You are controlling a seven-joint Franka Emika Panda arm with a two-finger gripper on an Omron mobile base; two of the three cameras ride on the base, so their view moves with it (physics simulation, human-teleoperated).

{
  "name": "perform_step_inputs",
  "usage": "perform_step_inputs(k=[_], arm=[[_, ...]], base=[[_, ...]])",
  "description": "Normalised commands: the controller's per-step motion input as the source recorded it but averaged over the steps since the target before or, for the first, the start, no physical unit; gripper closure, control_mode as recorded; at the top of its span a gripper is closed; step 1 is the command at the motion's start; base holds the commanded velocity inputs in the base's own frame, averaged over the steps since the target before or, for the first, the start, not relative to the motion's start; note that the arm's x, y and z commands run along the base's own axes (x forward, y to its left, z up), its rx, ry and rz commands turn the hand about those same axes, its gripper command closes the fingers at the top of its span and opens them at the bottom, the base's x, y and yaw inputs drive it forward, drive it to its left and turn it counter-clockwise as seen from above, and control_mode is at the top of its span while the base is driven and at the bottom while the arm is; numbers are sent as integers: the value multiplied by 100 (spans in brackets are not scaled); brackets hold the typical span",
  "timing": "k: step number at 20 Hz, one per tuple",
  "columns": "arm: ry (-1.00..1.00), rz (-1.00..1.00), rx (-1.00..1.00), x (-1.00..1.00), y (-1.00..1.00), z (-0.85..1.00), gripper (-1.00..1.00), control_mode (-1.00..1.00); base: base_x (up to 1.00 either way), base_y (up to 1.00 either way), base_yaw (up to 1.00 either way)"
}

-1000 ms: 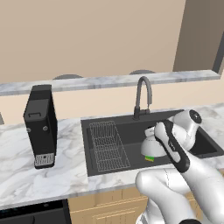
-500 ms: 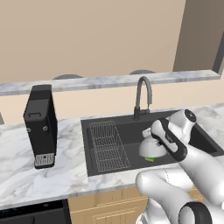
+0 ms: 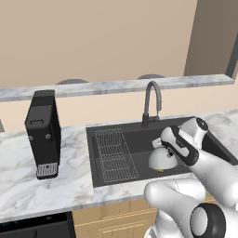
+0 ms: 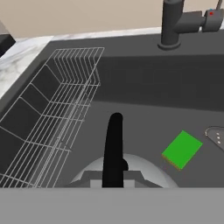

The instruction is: Open the cabinet, pick the kettle from the cabinet, and place it in the sink.

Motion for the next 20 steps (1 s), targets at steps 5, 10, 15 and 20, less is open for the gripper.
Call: perform_step_inputs(k=[5,10,15,20], arm=[[0,0,0,0,8,-32,100,-100],[-2,0,0,0,5,-21,100,-100],[-7,0,0,3,7,-12,100,-100],[-7,0,0,18,9,-9,100,-100]], base=[[0,0,0],[0,0,0],[0,0,0],[0,0,0]])
